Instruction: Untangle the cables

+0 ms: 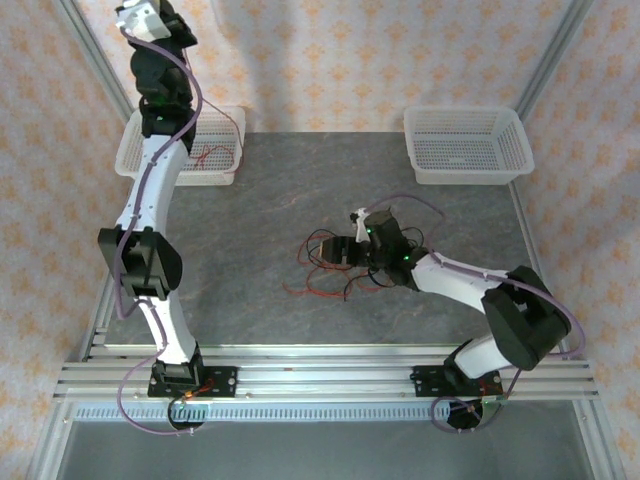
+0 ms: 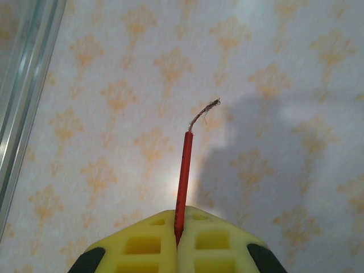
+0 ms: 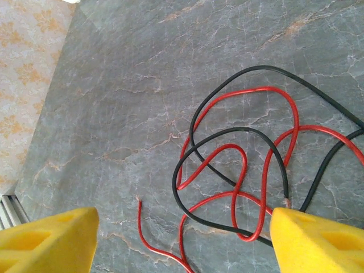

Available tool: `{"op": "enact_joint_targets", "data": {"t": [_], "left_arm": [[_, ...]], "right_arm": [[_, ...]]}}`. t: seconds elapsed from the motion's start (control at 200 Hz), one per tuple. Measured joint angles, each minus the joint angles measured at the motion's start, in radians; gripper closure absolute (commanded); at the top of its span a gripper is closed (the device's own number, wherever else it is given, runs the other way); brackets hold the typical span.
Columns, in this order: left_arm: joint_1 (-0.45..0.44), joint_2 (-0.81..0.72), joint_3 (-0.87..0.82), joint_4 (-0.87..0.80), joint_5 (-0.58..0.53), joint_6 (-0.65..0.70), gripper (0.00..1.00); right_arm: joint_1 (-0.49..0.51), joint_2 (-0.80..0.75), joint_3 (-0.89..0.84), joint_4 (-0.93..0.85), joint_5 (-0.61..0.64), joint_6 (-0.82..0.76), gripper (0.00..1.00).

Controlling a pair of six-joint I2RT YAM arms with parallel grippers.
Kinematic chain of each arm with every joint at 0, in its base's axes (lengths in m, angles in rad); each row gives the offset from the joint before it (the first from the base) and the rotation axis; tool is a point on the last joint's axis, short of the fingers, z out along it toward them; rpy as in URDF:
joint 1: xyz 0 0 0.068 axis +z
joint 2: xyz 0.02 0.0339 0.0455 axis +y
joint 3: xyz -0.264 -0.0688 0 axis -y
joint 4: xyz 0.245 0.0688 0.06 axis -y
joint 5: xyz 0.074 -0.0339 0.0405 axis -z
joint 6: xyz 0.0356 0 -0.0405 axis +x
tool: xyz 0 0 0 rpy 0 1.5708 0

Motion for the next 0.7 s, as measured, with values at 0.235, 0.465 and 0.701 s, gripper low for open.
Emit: {"op": "enact_joint_targets", "data": {"t": [0.235,0.465,0.701], "left_arm": [[0.000,0.019,0.102,0.009,0.003,0.009,1.00],[0.016,0.172,0.214,0.035,0.003,0.012,1.00],[0.061,0.361,0.282,0.098,0.002,-0.004,1.00]], "right_arm": [[0.001,0.022,0.019,0.000,-0.002,0.000,0.22],[0.005,0.043,0.040,-0.003,-0.002,-0.001,0.22],[0.005,0.097,0.097,-0.020,0.001,-0.008,0.22]]}}
